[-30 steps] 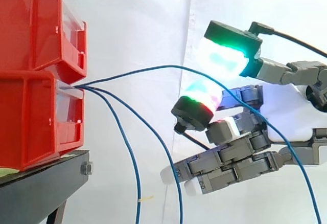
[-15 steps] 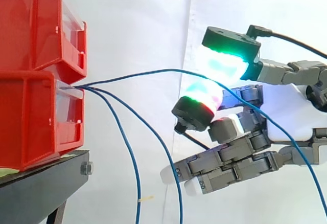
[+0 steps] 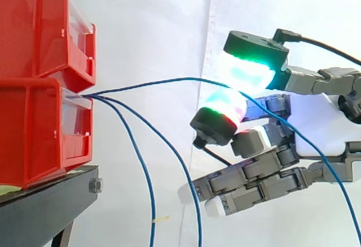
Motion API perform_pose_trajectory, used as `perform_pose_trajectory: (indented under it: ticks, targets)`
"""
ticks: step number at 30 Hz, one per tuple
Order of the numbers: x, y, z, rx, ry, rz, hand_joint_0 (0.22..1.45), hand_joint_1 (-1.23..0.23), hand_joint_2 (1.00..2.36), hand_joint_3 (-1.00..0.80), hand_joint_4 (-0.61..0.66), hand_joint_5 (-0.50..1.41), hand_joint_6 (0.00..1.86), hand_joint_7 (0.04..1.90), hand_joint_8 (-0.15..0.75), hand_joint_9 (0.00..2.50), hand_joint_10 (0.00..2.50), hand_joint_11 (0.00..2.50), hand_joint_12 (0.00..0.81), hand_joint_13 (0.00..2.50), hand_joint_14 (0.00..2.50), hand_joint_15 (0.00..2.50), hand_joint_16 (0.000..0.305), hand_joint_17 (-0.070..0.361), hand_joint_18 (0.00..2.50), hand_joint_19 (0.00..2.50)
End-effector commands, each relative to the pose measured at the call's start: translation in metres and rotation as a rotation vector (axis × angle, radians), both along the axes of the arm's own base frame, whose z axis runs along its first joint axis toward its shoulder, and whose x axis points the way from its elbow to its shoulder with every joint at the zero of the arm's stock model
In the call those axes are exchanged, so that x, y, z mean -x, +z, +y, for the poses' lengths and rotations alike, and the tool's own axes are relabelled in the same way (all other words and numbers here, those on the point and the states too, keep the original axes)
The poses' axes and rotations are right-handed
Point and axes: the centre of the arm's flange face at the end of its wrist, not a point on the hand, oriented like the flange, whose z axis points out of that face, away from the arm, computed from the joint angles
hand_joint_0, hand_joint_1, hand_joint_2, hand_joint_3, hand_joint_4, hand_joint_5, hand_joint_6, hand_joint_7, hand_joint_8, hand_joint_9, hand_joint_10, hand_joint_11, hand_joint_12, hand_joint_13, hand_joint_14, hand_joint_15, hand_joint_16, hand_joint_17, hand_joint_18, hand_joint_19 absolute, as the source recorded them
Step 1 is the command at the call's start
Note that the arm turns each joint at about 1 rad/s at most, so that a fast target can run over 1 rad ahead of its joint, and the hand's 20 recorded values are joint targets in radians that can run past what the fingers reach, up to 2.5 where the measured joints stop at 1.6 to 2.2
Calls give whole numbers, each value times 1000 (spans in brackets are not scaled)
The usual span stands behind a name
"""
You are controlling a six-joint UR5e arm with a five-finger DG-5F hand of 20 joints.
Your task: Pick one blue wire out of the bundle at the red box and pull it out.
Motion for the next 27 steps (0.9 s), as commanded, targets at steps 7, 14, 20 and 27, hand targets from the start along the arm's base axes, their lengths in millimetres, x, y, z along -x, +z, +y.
perform_pose_trajectory:
  ticks: [7,14,20,27]
  targets:
    - [0,0,0,0,0,0,641,-794,1017,-239,55,-91,854,1301,257,1103,28,931,400,391,9,223,52,118,329,255]
    - [0,0,1,0,1,0,642,-791,1016,-248,38,-92,859,1283,249,861,22,680,385,401,8,193,52,117,358,226]
    - [0,0,0,0,0,0,645,-793,1015,-260,8,-93,857,1262,237,664,16,462,370,332,7,165,53,118,303,189]
    - [0,0,0,0,0,0,645,-792,1014,-275,-21,-93,852,1240,229,560,13,358,361,209,5,112,56,127,144,87]
